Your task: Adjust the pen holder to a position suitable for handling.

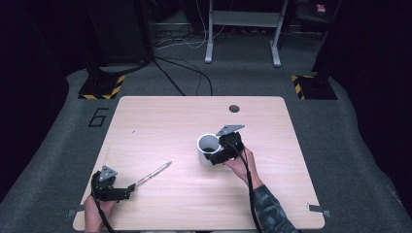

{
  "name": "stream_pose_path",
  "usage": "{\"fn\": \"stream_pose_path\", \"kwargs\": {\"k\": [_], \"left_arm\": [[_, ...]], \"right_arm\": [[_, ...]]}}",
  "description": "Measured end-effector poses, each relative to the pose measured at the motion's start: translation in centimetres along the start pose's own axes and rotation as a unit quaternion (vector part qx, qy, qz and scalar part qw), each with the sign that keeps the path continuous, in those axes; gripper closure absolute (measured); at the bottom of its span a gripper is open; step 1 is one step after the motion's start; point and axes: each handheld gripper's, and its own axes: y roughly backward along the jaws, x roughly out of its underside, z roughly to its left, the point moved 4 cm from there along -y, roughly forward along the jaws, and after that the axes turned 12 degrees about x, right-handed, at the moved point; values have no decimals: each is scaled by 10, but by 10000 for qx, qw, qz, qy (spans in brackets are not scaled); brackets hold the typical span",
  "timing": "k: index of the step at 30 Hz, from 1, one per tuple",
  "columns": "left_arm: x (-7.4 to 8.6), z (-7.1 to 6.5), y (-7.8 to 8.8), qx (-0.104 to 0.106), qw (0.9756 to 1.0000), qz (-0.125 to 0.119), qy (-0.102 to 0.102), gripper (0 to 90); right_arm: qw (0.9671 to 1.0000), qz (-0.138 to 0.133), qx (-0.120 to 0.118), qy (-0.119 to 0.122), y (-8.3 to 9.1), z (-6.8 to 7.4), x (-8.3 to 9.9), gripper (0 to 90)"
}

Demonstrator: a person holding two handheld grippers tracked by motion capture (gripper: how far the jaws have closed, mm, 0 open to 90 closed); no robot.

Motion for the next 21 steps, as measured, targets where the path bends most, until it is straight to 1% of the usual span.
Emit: {"fn": "stream_pose_path", "kwargs": {"k": [3,4,5,6,7,8,9,10,12,13,14,15,16,17,18,19,20,21], "left_arm": [[0,0,0,12,10000,18,-1,14],[0,0,0,13,10000,20,-1,13],[0,0,0,11,10000,20,-3,13],[0,0,-1,-21,10000,-54,-7,12],[0,0,-1,-28,10000,-65,-10,11],[0,0,-1,-25,10000,-53,-18,9],[0,1,0,9,10000,43,-32,9],[-1,1,-2,-14,10000,-36,-58,8],[-1,1,-1,11,10000,13,-75,5],[-1,1,-2,-5,10000,8,-61,4],[-2,1,-3,-29,10000,-56,-37,4],[-2,1,-3,-40,10000,-40,-30,4],[-2,1,-2,-77,10000,8,6,4],[-3,1,-4,-121,9999,-51,38,4],[-3,1,-4,-117,9999,-48,39,4],[-3,1,-2,-81,9999,113,59,5],[-4,1,-2,-97,9999,76,57,7],[-4,1,-2,-82,9999,115,38,7]], "right_arm": [[9999,-122,57,10,16,-4,4,0],[9997,-207,103,-36,25,-6,9,0],[9997,-207,103,-36,25,-6,9,0],[9997,-195,136,-42,29,-7,11,0],[9996,-211,188,-63,34,-10,16,0],[9995,-164,261,-81,40,-14,23,0],[9995,-164,261,-81,40,-14,23,0],[9993,-169,302,-121,43,-17,28,0],[9989,-116,410,-180,51,-24,40,0],[9986,-97,464,-218,54,-27,45,0],[9983,-88,514,-276,58,-30,51,0],[9980,-67,545,-312,60,-33,55,0],[9975,-59,595,-383,63,-37,61,0],[9968,-71,645,-477,67,-41,69,0],[9959,-43,711,-564,70,-44,77,0],[9953,-7,749,-608,72,-47,84,0],[9944,42,800,-687,74,-52,94,0],[9935,77,856,-745,75,-54,100,0]]}}
